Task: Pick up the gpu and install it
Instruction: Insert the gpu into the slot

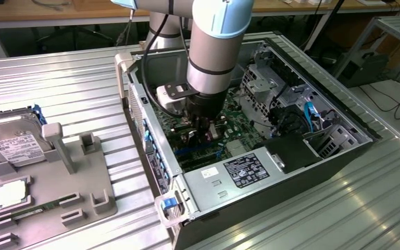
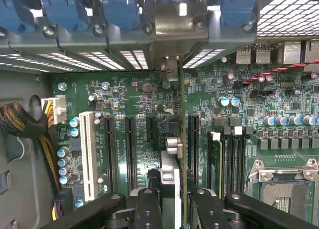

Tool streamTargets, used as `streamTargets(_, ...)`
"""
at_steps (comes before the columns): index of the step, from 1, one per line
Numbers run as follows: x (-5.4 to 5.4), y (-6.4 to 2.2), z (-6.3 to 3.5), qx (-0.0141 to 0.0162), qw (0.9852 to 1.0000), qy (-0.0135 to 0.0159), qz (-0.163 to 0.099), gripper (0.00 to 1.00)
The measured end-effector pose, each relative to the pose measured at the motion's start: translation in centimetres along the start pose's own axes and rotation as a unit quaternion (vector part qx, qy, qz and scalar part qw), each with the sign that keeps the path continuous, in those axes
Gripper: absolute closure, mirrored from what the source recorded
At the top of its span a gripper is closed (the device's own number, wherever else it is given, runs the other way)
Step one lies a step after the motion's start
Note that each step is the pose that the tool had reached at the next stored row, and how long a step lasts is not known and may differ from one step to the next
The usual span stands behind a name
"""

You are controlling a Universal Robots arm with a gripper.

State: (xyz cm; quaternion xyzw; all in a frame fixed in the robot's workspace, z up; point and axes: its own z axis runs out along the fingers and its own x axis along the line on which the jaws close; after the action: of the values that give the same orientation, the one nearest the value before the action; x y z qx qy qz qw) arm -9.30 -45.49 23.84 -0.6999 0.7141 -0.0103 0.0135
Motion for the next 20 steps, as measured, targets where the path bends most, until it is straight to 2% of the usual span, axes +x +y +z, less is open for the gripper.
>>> streamTargets(20,0.01,0.01,0.33,-0.0001,1.0,0.0001,0.0,0.72)
